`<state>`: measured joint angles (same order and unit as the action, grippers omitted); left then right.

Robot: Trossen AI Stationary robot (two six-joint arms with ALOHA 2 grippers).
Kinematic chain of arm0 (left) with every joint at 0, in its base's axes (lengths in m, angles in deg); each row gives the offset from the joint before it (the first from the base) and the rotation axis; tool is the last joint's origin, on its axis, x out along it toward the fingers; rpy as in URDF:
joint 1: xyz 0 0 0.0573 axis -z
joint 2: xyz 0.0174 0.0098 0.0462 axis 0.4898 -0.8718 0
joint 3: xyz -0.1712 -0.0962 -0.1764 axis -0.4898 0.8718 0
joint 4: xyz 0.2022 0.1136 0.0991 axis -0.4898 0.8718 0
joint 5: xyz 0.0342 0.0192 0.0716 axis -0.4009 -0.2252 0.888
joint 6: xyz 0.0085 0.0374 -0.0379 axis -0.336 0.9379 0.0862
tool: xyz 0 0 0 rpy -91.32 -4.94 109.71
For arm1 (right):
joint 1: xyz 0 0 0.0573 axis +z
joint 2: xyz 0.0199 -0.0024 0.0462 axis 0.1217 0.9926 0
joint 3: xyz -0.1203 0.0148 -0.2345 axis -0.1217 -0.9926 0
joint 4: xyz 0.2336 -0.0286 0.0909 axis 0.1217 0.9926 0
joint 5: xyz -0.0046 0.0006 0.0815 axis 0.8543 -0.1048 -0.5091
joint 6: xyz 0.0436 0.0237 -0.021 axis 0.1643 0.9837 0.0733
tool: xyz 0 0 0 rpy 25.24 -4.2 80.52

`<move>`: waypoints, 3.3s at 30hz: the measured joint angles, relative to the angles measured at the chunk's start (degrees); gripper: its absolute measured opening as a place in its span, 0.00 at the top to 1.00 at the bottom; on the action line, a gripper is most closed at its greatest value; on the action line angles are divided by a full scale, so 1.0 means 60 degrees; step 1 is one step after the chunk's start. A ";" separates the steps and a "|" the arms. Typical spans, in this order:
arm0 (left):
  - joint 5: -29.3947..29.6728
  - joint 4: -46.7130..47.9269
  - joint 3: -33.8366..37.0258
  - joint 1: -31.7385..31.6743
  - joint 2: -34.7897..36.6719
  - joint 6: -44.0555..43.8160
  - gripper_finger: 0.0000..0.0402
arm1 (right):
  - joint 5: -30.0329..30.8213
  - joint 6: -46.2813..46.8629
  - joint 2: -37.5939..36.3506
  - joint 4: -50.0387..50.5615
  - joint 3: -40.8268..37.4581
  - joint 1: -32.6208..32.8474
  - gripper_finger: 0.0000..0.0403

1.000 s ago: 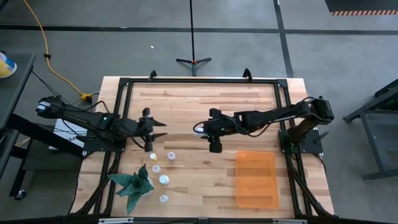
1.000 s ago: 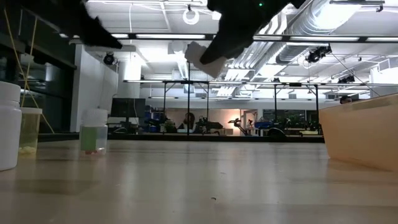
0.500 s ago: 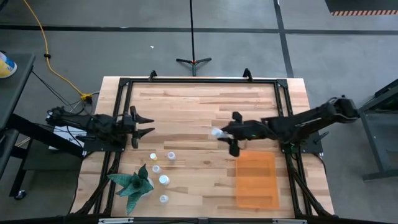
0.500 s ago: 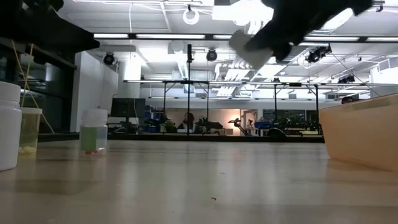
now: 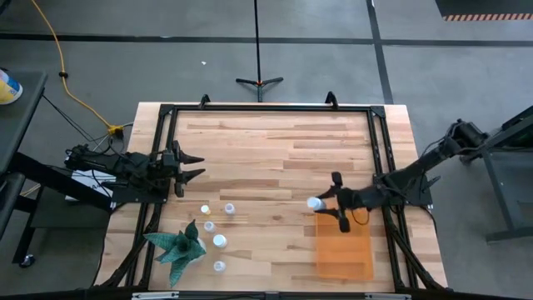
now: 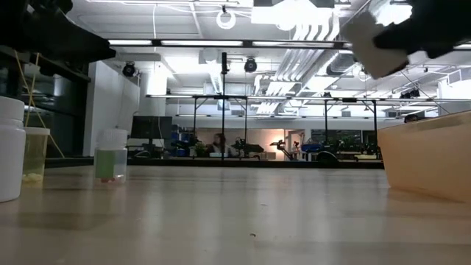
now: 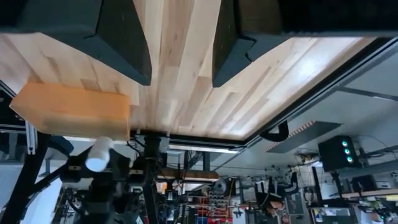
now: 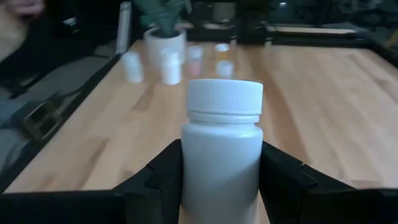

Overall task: Pick and place pill bottles into a basket
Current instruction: Put the top white medicine bottle into the orange bin, then put the top right transparent medicine bottle into the orange bin

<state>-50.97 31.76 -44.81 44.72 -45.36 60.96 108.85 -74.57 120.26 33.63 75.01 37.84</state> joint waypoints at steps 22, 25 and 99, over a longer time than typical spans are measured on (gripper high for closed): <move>-0.0006 0.0026 0.0000 0.0000 -0.0004 -0.0234 0.50 | -0.0239 0.3675 -0.0012 0.2998 -0.0142 0.1304 0.61; -0.0007 0.0026 0.0000 0.0000 -0.0004 -0.0234 0.50 | -0.0337 0.4342 -0.0012 0.3651 -0.0142 0.1272 0.62; -0.0004 0.0532 -0.0007 0.0000 -0.0015 0.0021 0.50 | -0.6674 -0.2565 0.7899 -0.3713 0.5280 -0.4838 0.40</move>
<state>-50.99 34.95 -44.86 44.72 -45.44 61.09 68.81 -89.96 167.65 11.36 106.70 8.82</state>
